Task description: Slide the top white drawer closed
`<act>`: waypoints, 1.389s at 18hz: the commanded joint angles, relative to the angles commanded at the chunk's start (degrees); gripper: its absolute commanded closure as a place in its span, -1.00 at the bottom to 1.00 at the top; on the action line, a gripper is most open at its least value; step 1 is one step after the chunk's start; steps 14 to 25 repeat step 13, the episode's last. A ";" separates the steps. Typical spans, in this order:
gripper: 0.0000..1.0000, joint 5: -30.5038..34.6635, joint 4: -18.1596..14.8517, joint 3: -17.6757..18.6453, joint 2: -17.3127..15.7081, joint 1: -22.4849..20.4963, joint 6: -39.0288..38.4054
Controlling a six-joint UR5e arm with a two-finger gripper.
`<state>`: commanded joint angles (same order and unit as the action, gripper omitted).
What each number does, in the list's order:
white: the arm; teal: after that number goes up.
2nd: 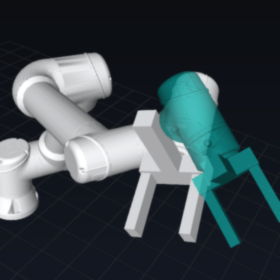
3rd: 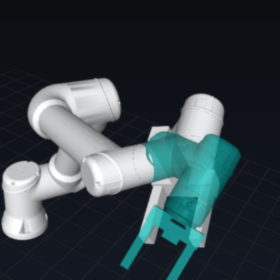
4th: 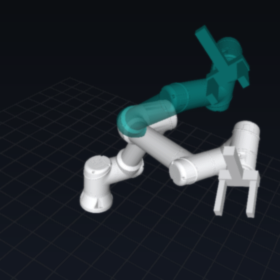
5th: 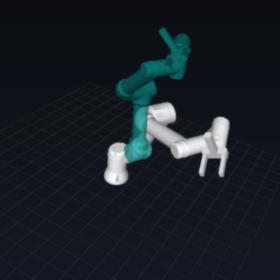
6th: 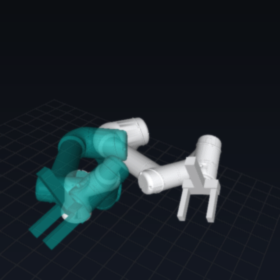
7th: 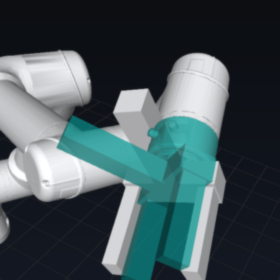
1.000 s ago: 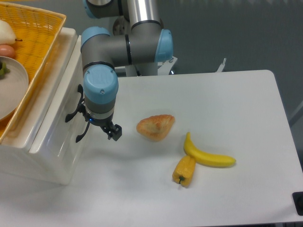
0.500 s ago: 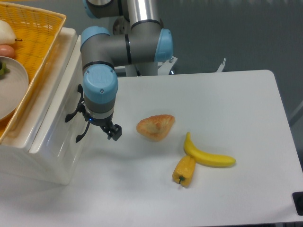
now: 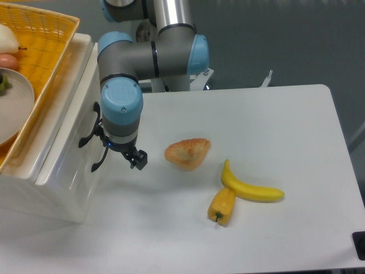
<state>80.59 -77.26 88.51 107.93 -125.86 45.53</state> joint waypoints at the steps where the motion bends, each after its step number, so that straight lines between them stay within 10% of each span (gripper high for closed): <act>1: -1.00 1.75 0.26 -0.35 0.00 0.00 0.35; 25: -1.00 5.98 0.35 -1.32 0.09 -5.71 3.08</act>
